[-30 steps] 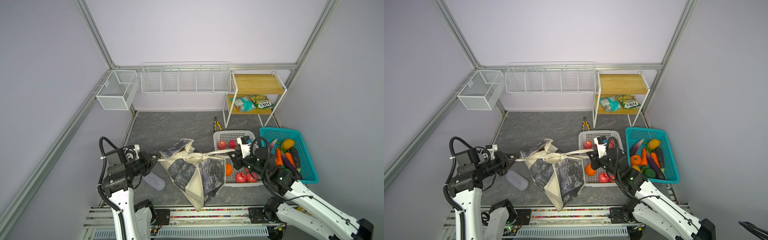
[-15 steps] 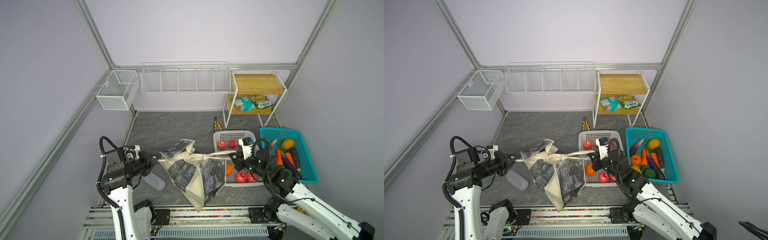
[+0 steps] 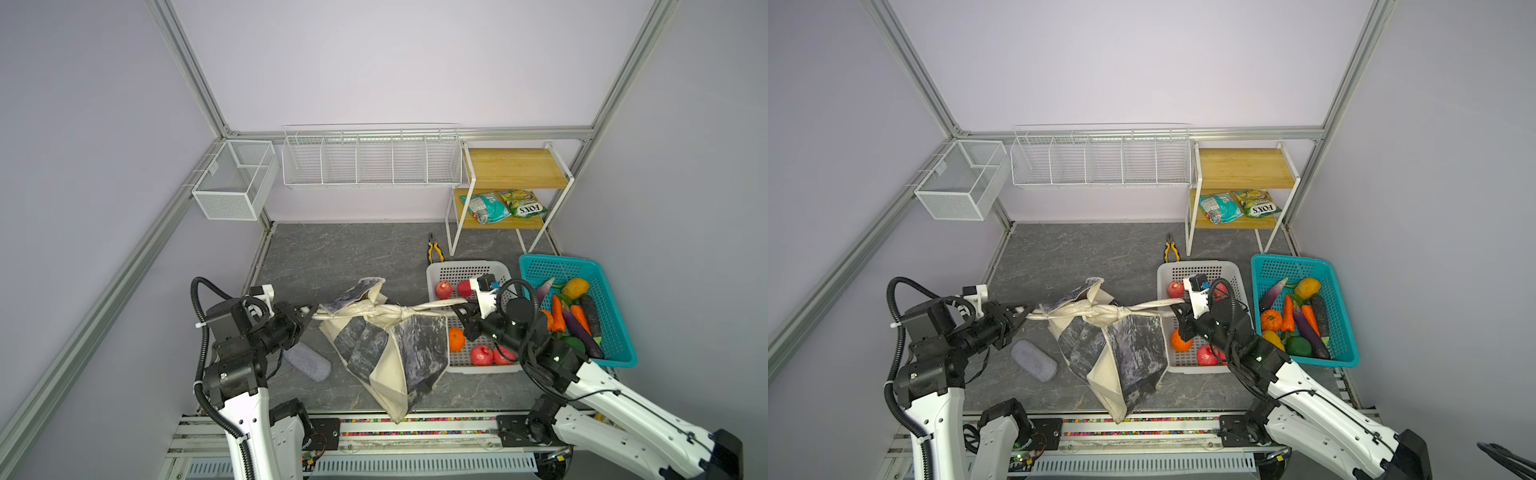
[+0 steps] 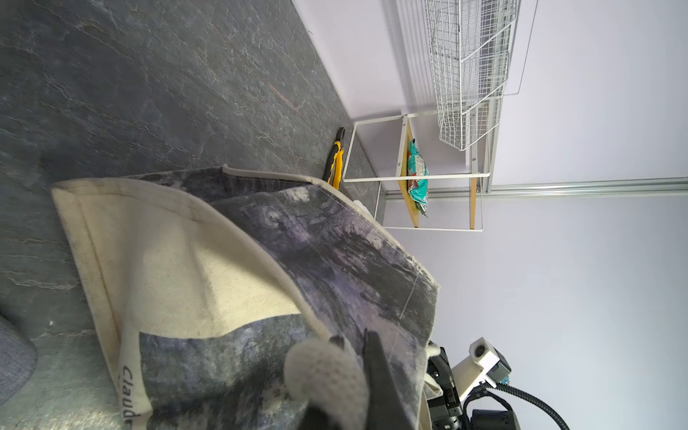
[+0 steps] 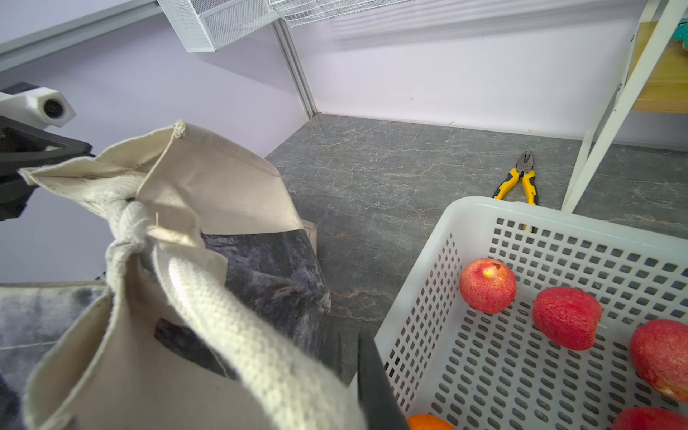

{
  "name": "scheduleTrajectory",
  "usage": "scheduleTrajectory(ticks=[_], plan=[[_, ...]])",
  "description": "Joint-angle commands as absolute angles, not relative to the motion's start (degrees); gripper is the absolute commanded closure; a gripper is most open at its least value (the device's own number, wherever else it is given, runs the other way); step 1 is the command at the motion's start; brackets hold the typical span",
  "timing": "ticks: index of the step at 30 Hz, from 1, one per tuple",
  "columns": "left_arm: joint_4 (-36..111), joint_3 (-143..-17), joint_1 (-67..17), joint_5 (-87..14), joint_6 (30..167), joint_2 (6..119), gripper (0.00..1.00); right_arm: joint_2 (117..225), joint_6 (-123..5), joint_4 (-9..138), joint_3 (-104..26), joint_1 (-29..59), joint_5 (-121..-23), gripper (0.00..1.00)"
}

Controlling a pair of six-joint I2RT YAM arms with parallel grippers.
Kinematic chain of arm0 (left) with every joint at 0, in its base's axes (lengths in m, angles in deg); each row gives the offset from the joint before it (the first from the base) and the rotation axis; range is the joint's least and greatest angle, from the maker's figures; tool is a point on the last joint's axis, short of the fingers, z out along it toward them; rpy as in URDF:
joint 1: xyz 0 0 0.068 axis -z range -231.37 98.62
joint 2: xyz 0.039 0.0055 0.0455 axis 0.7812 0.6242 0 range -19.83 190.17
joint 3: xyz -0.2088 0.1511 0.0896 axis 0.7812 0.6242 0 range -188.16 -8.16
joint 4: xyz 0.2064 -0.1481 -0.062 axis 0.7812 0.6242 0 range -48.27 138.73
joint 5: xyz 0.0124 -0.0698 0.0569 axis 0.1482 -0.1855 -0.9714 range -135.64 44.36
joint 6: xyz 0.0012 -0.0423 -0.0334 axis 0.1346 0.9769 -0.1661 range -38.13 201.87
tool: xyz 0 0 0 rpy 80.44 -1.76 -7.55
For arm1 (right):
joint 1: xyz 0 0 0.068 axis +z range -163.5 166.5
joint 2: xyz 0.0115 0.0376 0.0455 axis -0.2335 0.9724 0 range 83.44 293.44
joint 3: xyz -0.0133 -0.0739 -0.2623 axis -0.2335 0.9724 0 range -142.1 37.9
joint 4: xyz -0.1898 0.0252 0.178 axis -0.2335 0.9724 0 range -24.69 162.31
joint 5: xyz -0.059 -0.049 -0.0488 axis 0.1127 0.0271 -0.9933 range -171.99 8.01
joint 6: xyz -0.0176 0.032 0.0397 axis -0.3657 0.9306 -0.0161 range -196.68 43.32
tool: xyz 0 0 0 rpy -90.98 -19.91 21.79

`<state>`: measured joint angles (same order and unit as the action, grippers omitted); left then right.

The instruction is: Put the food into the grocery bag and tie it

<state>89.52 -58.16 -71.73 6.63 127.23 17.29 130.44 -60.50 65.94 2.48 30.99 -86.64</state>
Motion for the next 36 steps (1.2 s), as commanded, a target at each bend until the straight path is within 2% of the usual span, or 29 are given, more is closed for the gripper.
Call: scheduleTrajectory(ticks=[1,10,16,21,28,32,36], plan=[[80.7,-56.0,-71.8,-0.8,129.2,16.1,1.00,132.1,-63.3,65.5,0.5,32.2,-98.6,0.93],[70.1,-49.6,-71.3,0.7,136.8,13.1,1.00,138.1,-63.9,62.5,-2.7,37.9,-98.8,0.93],[63.0,-51.2,-71.3,-7.2,141.4,11.8,1.00,139.3,-62.4,60.7,-2.6,39.1,-101.4,0.93],[56.9,-47.7,-71.4,-18.0,145.7,7.9,1.00,137.0,-58.3,61.4,-1.1,39.1,-107.5,0.93],[49.3,-44.0,-71.4,-26.2,149.8,8.0,1.00,131.3,-53.7,69.4,1.1,39.0,-121.9,0.93],[46.7,-44.4,-71.4,-27.0,150.7,12.6,1.00,128.6,-51.1,75.2,1.9,38.5,-127.8,0.93],[45.5,-44.9,-71.4,-25.9,151.0,15.4,1.00,128.7,-51.8,75.4,2.1,38.2,-126.5,0.93]])
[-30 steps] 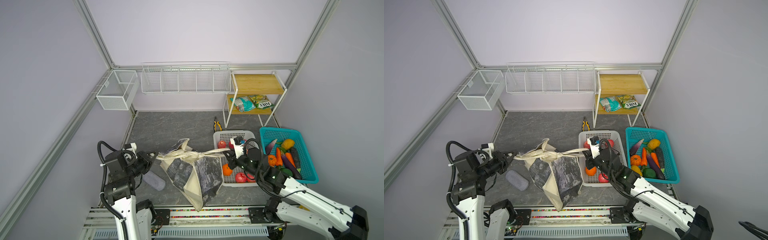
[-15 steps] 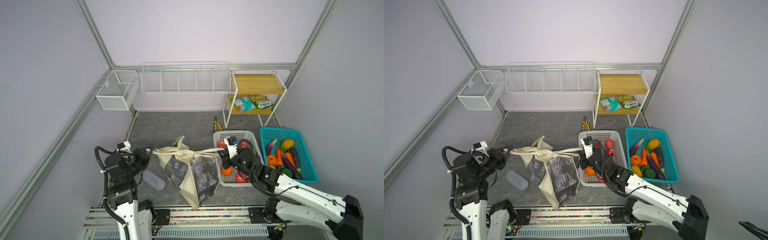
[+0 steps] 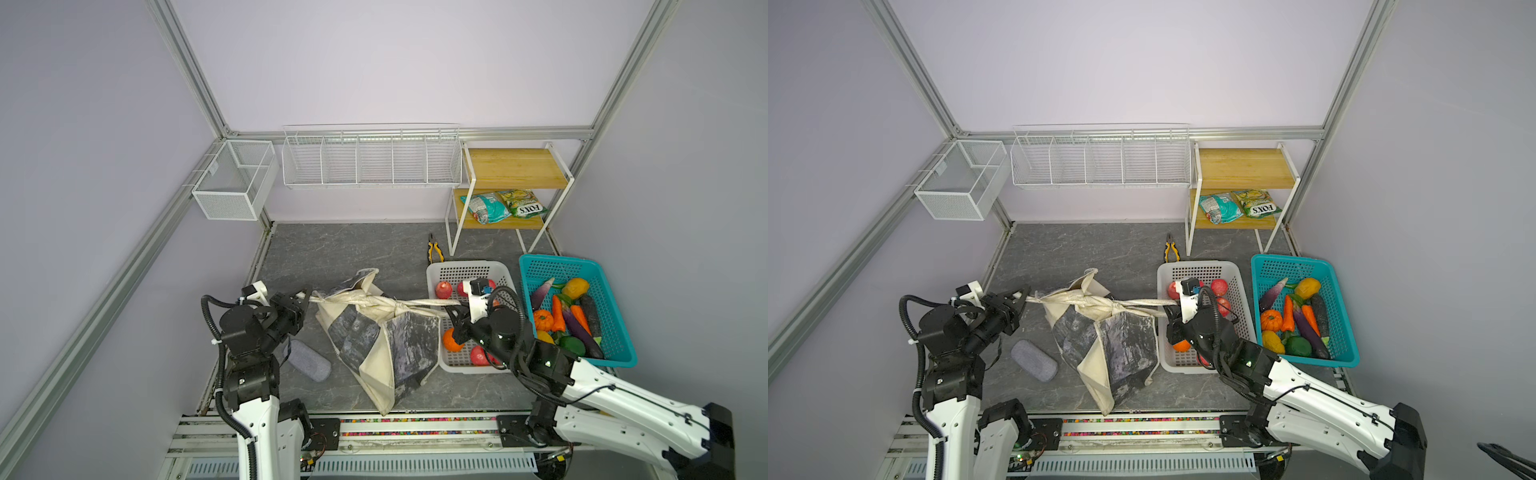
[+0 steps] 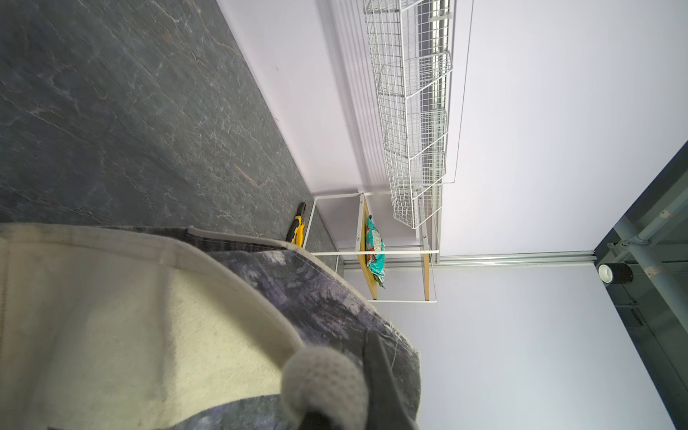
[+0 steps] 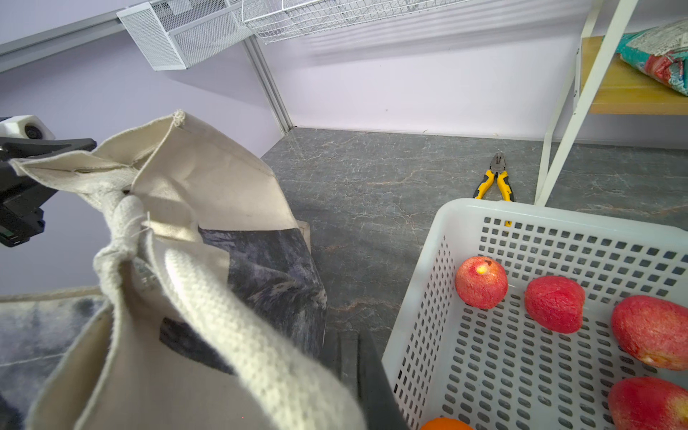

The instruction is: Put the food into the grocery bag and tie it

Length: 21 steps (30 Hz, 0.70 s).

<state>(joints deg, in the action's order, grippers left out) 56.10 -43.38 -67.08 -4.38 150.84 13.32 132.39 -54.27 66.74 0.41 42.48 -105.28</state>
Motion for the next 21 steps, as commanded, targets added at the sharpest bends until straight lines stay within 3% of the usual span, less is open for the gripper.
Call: scheduleTrajectory(ticks=[1,9,14,17,21], plan=[[45.3,-45.1,-71.3,-25.0,150.9,15.8,1.00,129.3,-52.7,74.2,2.1,38.2,-125.0,0.93],[46.3,-44.5,-71.2,-20.7,149.3,14.6,1.00,137.5,-58.8,57.6,2.0,40.0,-106.0,0.93],[44.1,-48.1,-67.3,-21.4,148.2,19.7,1.00,140.4,-61.8,53.4,0.9,44.6,-105.0,0.93],[44.1,-52.5,-58.5,-25.3,145.7,24.7,1.00,140.7,-62.4,52.2,1.1,46.2,-105.6,0.93],[43.5,-55.2,-53.4,-27.5,144.6,28.7,1.00,140.1,-62.6,52.0,1.5,47.0,-106.8,0.93]])
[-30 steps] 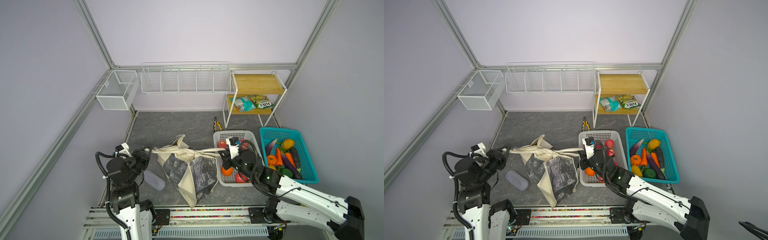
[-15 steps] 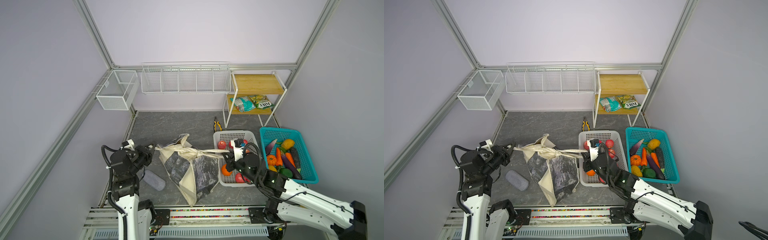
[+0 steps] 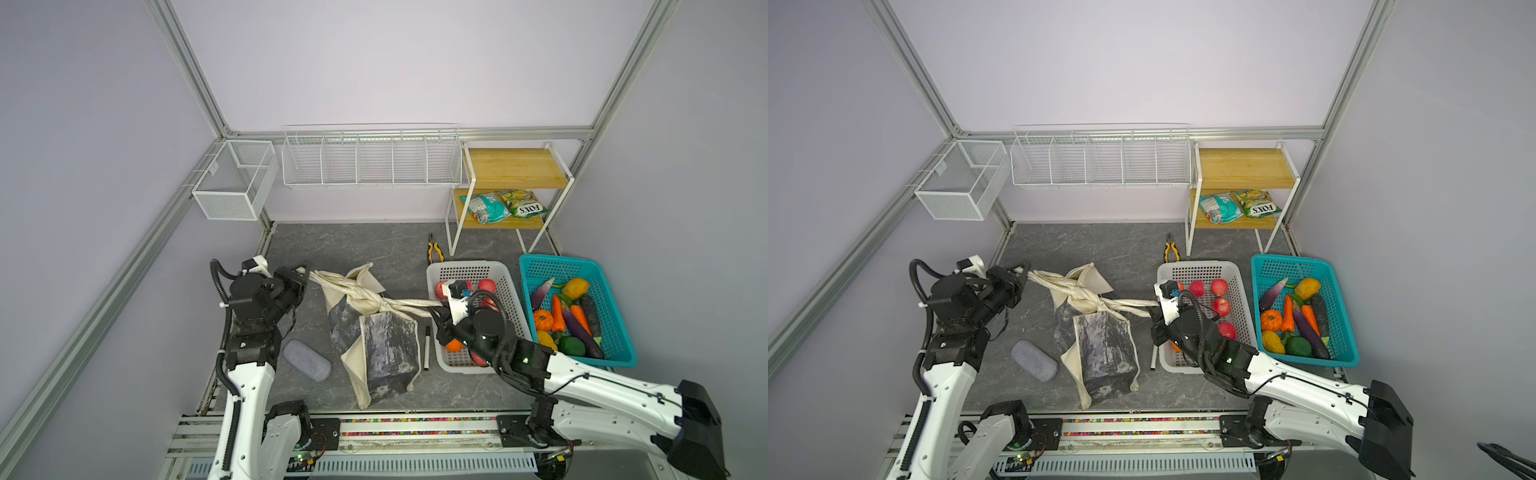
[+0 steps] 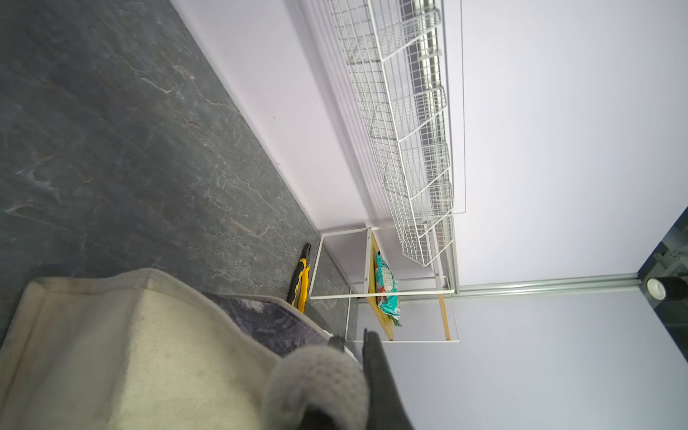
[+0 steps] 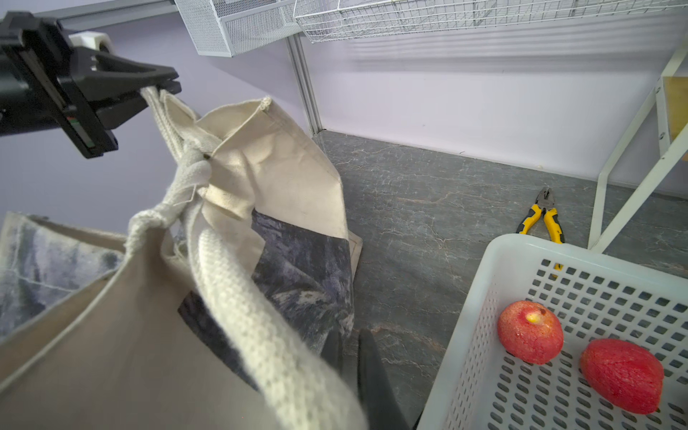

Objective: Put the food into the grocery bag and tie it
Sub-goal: 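Open both grippers and release the tied handles onto the tote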

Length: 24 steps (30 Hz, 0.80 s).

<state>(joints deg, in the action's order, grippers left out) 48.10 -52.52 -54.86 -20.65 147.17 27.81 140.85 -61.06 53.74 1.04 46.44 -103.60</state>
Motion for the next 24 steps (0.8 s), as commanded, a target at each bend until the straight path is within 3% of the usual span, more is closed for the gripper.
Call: scheduleTrajectory(ticks=[1,8,11,12,17,24], plan=[[43.6,-54.9,-53.1,-27.7,144.5,28.8,1.00,139.8,-62.5,52.2,1.7,47.0,-107.1,0.93],[47.0,-53.6,-53.2,-28.1,141.7,26.9,1.00,139.2,-63.1,52.2,2.7,47.1,-107.9,0.90],[48.8,-53.9,-53.2,-28.2,140.6,25.7,0.69,139.2,-63.5,52.2,2.7,47.2,-107.8,0.85],[49.6,-54.2,-53.2,-28.2,140.2,25.2,0.62,139.0,-63.9,52.2,2.6,47.3,-107.6,0.82],[54.7,-55.7,-53.2,-29.2,138.4,22.2,0.43,139.1,-66.3,54.0,1.4,47.8,-105.9,0.68],[63.9,-57.6,-53.2,-28.4,136.4,18.3,0.27,139.1,-68.9,55.9,0.2,48.8,-104.8,0.43]])
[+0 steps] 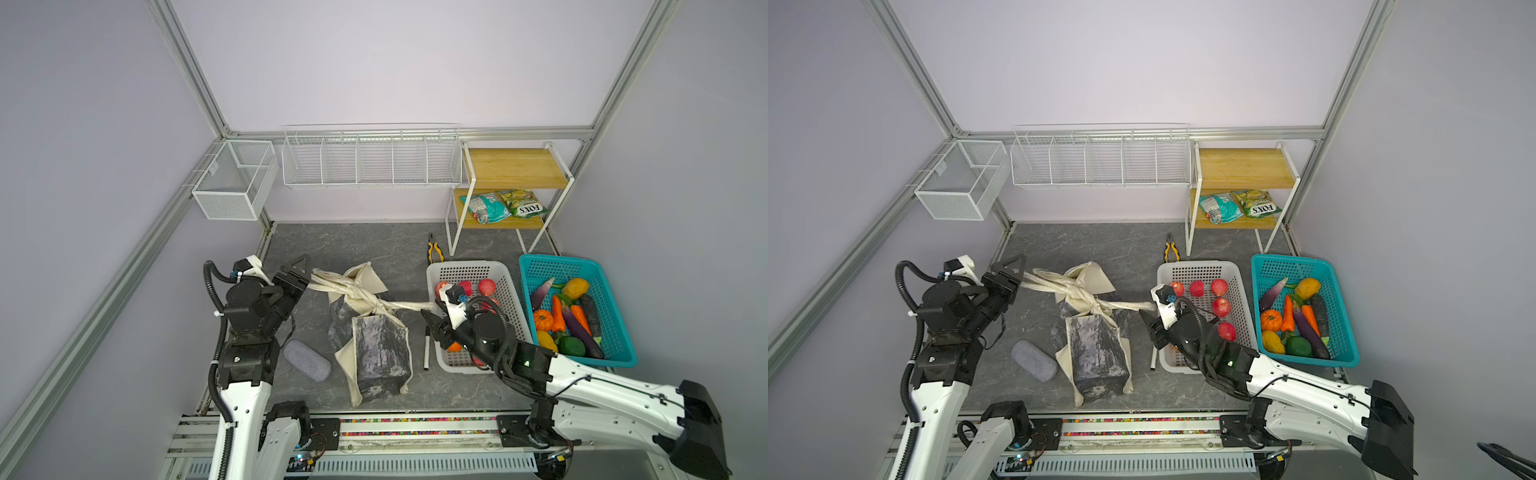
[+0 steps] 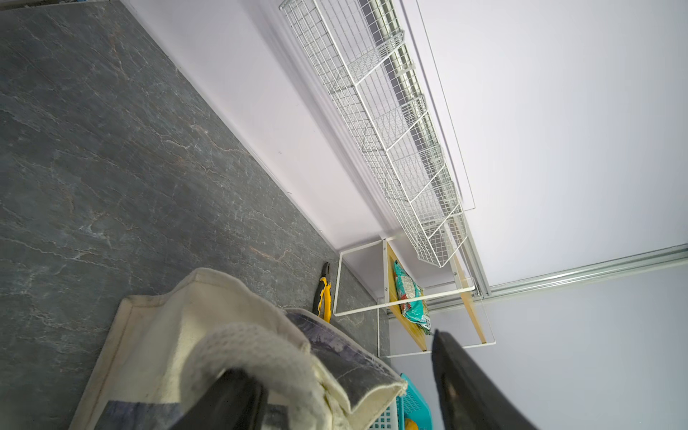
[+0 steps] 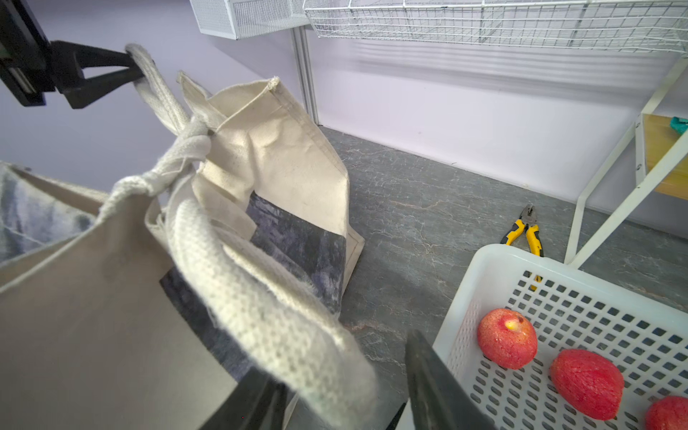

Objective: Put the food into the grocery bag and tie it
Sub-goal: 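Open both grippers and release the tied handles onto the tote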

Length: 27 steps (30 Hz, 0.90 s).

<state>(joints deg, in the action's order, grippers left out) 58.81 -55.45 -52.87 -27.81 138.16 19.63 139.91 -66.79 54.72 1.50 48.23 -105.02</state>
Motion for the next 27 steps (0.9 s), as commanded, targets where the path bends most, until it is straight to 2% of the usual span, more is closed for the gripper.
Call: scheduleTrajectory(ticks=[1,2,4,7,8,18,22,24,25,27], plan=[[65.2,-57.7,-53.2,-27.6,136.3,18.0,0.24,139.0,-69.0,56.1,0.2,48.9,-104.8,0.40],[66.9,-57.9,-53.2,-26.5,136.2,17.7,0.18,138.9,-69.1,56.2,0.1,49.0,-104.8,0.37],[71.6,-58.7,-53.2,-24.2,135.6,17.9,0.14,138.6,-69.3,56.7,-0.1,49.3,-105.0,0.32],[78.0,-59.3,-53.2,-21.4,134.9,17.7,0.01,138.2,-69.5,57.4,-0.3,49.7,-105.6,0.24],[79.2,-59.1,-53.2,-21.0,134.9,16.9,0.00,138.1,-69.5,57.5,-0.3,49.8,-105.8,0.22],[93.4,-66.0,-53.2,-21.6,131.8,9.2,0.01,134.3,-70.8,61.3,-1.2,51.3,-108.1,0.11],[101.1,-72.2,-53.2,-27.6,127.7,6.9,0.00,130.7,-71.4,65.0,-1.0,51.6,-109.1,0.07],[105.4,-76.2,-53.2,-33.4,124.5,6.4,0.00,127.8,-71.7,67.3,-0.2,51.7,-110.0,0.01],[106.5,-77.6,-53.2,-36.0,123.3,6.1,0.00,126.2,-71.7,68.4,0.3,51.7,-110.3,0.11],[107.5,-79.2,-53.2,-42.2,121.3,5.0,0.00,122.0,-71.9,71.2,1.8,51.8,-111.7,0.12]])
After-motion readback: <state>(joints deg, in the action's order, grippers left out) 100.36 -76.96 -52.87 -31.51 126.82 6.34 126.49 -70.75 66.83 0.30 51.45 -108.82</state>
